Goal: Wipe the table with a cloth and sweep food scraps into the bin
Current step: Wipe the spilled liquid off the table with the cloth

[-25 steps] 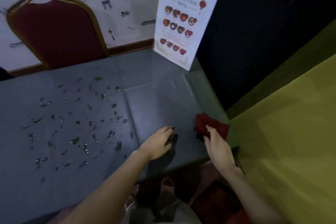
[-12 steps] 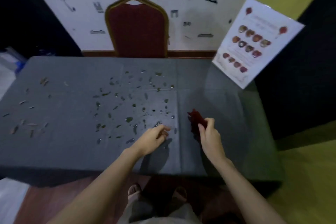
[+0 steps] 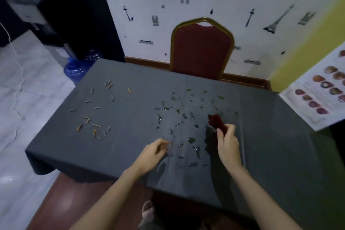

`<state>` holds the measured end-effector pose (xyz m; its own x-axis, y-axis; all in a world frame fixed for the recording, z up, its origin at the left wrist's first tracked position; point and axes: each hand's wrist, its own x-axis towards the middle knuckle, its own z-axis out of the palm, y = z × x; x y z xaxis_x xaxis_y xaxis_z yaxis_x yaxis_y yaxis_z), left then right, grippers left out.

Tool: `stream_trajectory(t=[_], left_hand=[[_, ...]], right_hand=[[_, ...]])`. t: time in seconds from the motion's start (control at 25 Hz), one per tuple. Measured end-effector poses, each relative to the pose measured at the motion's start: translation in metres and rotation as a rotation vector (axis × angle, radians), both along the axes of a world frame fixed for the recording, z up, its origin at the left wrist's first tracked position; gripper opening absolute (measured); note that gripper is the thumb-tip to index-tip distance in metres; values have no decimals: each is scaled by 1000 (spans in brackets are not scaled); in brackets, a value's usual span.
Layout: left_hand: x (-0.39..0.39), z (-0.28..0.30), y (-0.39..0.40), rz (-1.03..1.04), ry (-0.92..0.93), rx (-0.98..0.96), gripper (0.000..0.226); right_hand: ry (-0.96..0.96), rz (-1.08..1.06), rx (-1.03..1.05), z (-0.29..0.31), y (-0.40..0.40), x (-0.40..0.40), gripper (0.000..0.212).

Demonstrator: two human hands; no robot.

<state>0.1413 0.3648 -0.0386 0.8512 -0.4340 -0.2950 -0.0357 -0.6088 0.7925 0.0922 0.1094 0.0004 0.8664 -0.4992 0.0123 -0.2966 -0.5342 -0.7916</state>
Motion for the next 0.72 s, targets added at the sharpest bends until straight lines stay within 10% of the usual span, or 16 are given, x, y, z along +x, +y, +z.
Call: stream_trajectory(t=[0.4,0.52,0.72], left_hand=[[31,-57,101,144,-241,118,39],[38,-73,107,67,-329,190,49],[54,-92,107,-19,-485,248,47]], right_hand=[[220,484,6,-57,159,45,27],[233,808,-240,-83,174,30,41],[326,762,-537,-99,178,36,71]])
